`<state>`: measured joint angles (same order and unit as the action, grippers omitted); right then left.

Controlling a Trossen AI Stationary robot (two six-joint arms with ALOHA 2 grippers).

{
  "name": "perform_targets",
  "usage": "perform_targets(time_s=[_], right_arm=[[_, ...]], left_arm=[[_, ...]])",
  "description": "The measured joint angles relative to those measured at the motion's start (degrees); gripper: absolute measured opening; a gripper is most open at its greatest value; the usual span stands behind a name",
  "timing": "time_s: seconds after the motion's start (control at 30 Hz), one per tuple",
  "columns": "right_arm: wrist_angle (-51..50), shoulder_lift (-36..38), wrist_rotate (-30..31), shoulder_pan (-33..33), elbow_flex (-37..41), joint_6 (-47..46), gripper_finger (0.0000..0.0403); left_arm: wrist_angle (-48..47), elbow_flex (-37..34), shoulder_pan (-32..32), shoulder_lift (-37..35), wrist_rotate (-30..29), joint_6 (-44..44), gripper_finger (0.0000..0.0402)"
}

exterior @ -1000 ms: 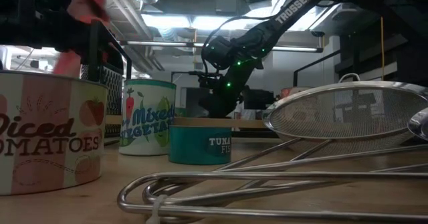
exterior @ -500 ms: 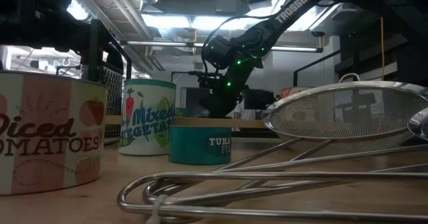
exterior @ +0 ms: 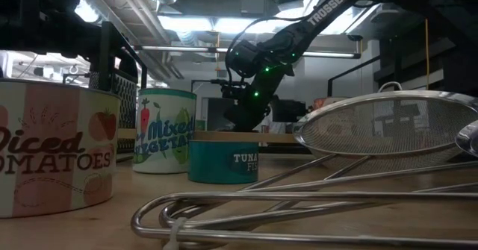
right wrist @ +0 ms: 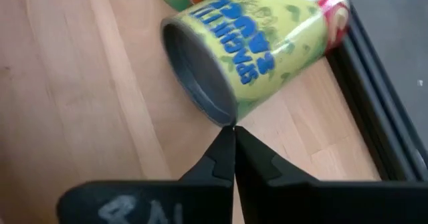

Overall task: Pick and place cans onto a shelf
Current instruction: Put the large yellow can on the shelf

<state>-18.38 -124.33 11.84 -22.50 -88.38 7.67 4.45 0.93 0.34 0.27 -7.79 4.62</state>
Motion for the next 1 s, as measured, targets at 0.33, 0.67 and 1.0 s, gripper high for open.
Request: perform_targets(time_s=[0.33, 0.67, 1.0], right_arm=[[0.04, 0.00, 0.06, 0.02, -0.04, 0.06, 0.0002], [0.09, 0.00, 0.41, 0.02, -0.04, -1.48, 0.0107], [3.09, 0.00, 0.05, -0.16, -0.04, -1.54, 0.0178]], left_arm=[[-0.07, 0.00, 0.02, 0.00, 0.00, 0.00, 0.0086], [-0.13, 0.00, 0.00, 0.00, 0.00, 0.02, 0.0086], [-0.13, 0.00, 0.02, 0.00, 0.00, 0.02, 0.0086]])
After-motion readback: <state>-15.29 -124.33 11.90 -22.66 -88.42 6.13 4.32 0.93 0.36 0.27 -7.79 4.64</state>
